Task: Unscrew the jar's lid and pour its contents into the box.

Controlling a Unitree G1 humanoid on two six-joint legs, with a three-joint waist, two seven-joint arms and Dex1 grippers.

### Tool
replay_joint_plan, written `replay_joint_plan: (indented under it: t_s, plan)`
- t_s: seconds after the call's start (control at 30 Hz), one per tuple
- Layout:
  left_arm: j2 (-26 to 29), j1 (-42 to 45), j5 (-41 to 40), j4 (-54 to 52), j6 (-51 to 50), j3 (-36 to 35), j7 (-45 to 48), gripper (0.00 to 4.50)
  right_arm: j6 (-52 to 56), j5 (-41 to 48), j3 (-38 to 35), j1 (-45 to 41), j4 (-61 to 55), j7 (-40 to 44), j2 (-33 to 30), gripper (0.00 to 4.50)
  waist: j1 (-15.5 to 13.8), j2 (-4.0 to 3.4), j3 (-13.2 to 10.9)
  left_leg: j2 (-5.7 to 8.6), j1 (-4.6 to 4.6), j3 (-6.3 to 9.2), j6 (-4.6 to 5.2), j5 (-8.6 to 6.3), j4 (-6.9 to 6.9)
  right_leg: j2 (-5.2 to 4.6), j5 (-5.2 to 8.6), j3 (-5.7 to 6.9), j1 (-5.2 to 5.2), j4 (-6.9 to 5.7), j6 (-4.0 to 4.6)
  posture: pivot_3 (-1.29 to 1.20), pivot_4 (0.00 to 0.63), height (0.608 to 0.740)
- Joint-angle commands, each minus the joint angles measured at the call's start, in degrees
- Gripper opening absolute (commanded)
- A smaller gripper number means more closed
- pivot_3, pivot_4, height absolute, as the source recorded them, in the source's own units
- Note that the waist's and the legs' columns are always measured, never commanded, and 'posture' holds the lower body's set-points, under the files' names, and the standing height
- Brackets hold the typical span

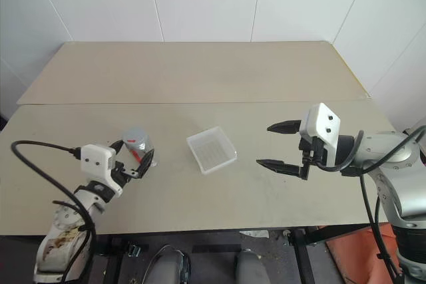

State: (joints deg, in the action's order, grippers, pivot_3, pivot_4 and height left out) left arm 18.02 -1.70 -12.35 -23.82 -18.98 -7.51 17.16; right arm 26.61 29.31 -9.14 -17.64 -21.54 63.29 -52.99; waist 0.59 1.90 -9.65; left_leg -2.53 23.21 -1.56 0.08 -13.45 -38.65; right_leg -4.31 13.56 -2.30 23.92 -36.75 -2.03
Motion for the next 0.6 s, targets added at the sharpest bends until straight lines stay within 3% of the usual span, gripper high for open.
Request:
replay_joint_plan:
  t_s: [0.03, 0.17, 0.27, 0.43, 0.53, 0.6]
  plan:
    - [-0.9, 2.5, 0.5, 0.9, 2.1, 0.4, -0.8, 4.48, -1.5, 0.3, -1.5, -0.3, -1.9, -0.1, -0.7, 4.50, 0.0, 0.00, 0.0, 0.00, 0.00, 0.00, 0.00, 0.00, 0.00, 0.00, 0.00, 0.00, 0.01, 0.00, 0.00, 0.00, 0.150, 0.740]
    - [-1.9, 4.2, 1.8, 2.5, 2.8, 1.1, -1.8, 4.48, -1.5, 0.6, -2.0, 0.2, -2.7, -0.4, -0.6, 4.50, 0.1, 0.00, 0.0, 0.00, 0.00, 0.00, 0.00, 0.00, 0.00, 0.00, 0.00, 0.00, 0.00, -0.02, 0.00, 0.00, 0.150, 0.740]
    - [-2.7, 5.1, 2.3, 3.4, 2.9, 1.0, -2.8, 3.88, -1.6, 0.6, -2.5, 0.9, -3.3, -0.4, -0.8, 4.50, 0.1, 0.00, 0.0, 0.00, -0.01, 0.00, 0.00, 0.00, 0.00, 0.00, 0.00, 0.00, 0.01, -0.02, 0.00, 0.00, 0.150, 0.740]
    - [-2.6, 5.0, 3.0, 2.8, 0.9, 0.9, -4.1, 2.39, -1.6, 0.7, -2.5, 0.5, -3.6, -0.5, -0.7, 4.50, 0.0, 0.00, 0.0, 0.00, -0.01, 0.00, 0.00, 0.00, 0.00, 0.00, 0.00, 0.00, 0.00, -0.02, 0.00, 0.00, 0.150, 0.740]
    - [-2.0, 4.6, 3.2, 1.6, 0.0, 1.0, -3.9, 1.98, -1.9, 1.0, -1.8, -0.3, -3.8, -0.6, 0.0, 4.50, 0.1, 0.00, 0.0, 0.00, -0.01, 0.01, 0.00, 0.00, 0.00, 0.00, 0.00, -0.01, 0.00, -0.02, 0.00, 0.00, 0.150, 0.740]
    - [-0.8, 5.5, 1.6, 0.7, -2.1, 0.6, -2.2, 1.98, -2.3, 1.0, -0.6, -1.6, -3.6, -0.7, 0.9, 4.50, 0.2, 0.00, 0.0, -0.01, -0.01, 0.01, 0.00, 0.00, 0.00, 0.01, 0.00, -0.01, 0.01, -0.03, 0.00, 0.00, 0.150, 0.740]
